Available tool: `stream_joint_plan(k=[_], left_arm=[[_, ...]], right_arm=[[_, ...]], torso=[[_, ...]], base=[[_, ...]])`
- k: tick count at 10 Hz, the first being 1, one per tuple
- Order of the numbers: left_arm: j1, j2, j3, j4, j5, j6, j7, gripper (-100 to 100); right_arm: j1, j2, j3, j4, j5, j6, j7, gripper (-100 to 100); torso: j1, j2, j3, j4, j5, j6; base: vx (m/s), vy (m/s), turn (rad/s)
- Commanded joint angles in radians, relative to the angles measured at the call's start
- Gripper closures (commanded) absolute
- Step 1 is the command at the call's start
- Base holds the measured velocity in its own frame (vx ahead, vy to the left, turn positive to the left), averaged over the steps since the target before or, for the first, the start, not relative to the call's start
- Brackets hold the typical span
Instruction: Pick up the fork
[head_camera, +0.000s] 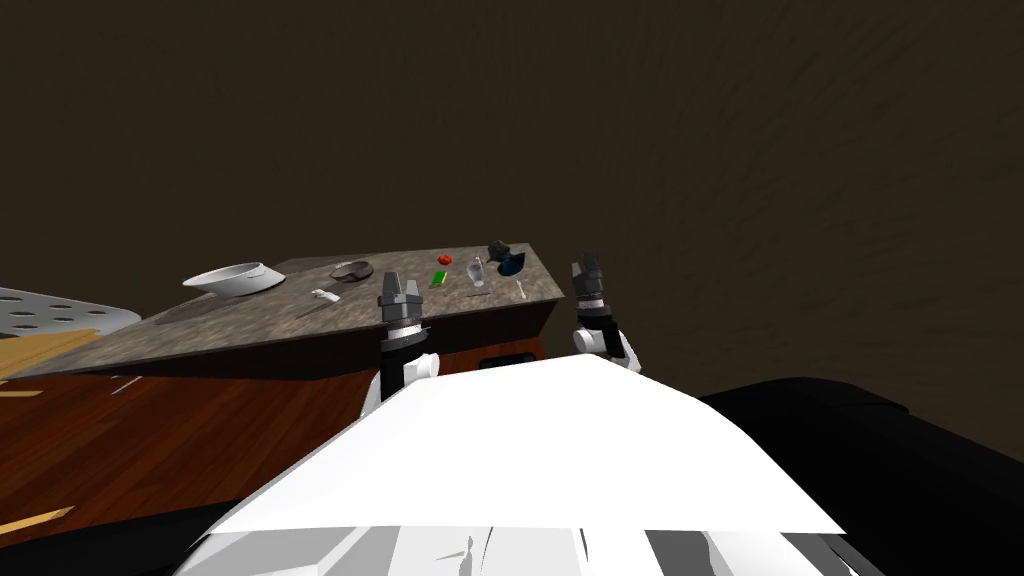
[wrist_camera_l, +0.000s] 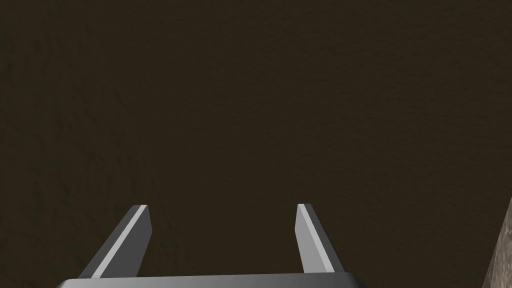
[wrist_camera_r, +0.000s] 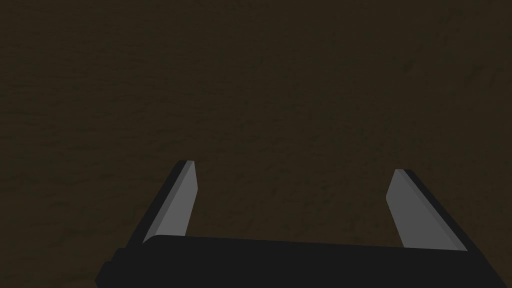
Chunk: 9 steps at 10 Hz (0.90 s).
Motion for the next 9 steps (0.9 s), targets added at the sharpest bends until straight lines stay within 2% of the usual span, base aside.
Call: stream_joint_plan(k=[1,2,4,5,7,8,9], left_arm=[[0.000,0.000,0.000,0.000,0.000,0.000,0.000,0],[0.000,0.000,0.000,0.000,0.000,0.000,0.000,0],[0.000,0.000,0.000,0.000,0.000,0.000,0.000,0],[0.000,0.000,0.000,0.000,0.000,0.000,0.000,0],[0.000,0.000,0.000,0.000,0.000,0.000,0.000,0],[0.000,0.000,0.000,0.000,0.000,0.000,0.000,0],[0.000,0.000,0.000,0.000,0.000,0.000,0.000,0]], right_arm=[[-0.010,-0.050,-0.011,0.020,-0.013,0.028,0.002,-100],[-0.010,-0.060,-0.011,0.020,-0.013,0.028,0.002,-100],[-0.026,-0.129,-0.025,0.047,-0.031,0.066,0.005,-100],[-0.026,-0.136,-0.025,0.047,-0.031,0.066,0.005,-100],[-0.042,-0.204,-0.039,0.076,-0.049,0.107,0.009,-100],[-0.042,-0.213,-0.039,0.076,-0.049,0.107,0.009,-100],[-0.049,-0.251,-0.045,0.091,-0.058,0.129,0.011,-100]], torso=[[0.000,0.000,0.000,0.000,0.000,0.000],[0.000,0.000,0.000,0.000,0.000,0.000],[0.000,0.000,0.000,0.000,0.000,0.000],[0.001,0.000,0.000,0.000,0.000,0.000],[0.000,0.000,0.000,0.000,0.000,0.000],[0.001,0.000,0.000,0.000,0.000,0.000],[0.000,0.000,0.000,0.000,0.000,0.000]], base=[[-0.032,0.012,0.125],[-0.024,0.009,0.056],[-0.033,0.016,0.112],[-0.027,0.011,0.041],[-0.031,0.013,0.126],[-0.024,0.010,0.055],[-0.025,0.013,0.097]])
